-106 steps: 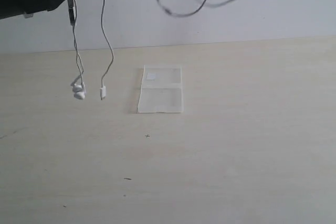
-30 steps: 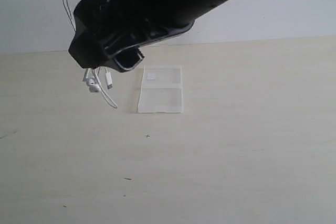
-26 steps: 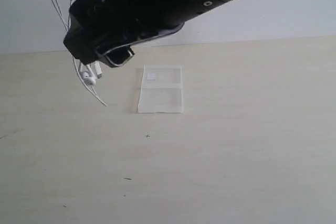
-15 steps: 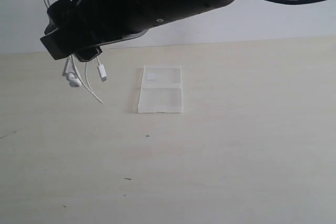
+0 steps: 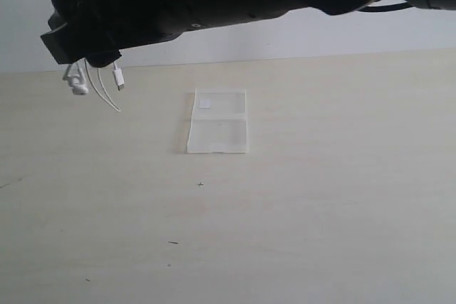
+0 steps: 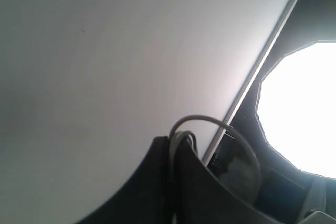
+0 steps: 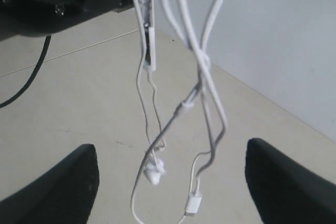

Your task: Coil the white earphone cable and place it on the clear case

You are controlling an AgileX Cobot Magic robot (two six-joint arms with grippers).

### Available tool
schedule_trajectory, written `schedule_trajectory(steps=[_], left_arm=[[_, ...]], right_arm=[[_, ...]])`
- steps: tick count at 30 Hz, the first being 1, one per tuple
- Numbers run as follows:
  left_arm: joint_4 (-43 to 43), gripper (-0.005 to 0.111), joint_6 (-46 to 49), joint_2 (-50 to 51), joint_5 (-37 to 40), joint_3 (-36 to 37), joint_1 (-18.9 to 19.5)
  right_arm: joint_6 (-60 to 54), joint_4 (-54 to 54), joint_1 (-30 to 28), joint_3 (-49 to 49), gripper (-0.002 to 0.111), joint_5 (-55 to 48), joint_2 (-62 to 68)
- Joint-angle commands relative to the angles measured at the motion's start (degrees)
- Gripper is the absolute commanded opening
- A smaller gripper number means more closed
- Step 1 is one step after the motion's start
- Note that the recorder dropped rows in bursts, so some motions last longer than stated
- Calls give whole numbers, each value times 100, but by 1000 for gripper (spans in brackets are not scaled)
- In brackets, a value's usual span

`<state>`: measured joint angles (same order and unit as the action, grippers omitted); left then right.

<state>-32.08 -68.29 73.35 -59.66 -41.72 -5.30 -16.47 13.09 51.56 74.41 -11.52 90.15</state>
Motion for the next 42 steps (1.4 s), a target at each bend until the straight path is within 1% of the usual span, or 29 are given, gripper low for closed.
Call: schedule_trajectory(steps=[1, 10, 16, 26, 29, 33, 42], left_arm=[[166, 0, 24, -2, -47, 18, 9], [238, 0, 47, -2, -47, 18, 9], [238, 0, 47, -2, -2, 18, 9], [227, 0, 47, -2, 74, 18, 9], [227, 0, 47, -2, 74, 18, 9], [227, 0, 47, -2, 74, 18, 9], [227, 0, 20, -2, 24, 18, 9]], right_arm=[[-8, 5, -28, -27, 74, 233, -6], [-8, 53, -28, -27, 74, 345, 84], [-8, 401, -28, -27, 74, 466, 293], [-20, 493, -28, -27, 74, 612, 394], [-3, 502, 48, -27, 74, 707, 394], [-235, 440, 308, -27, 74, 888, 394], [-241, 479, 346, -27, 74, 1022, 394]])
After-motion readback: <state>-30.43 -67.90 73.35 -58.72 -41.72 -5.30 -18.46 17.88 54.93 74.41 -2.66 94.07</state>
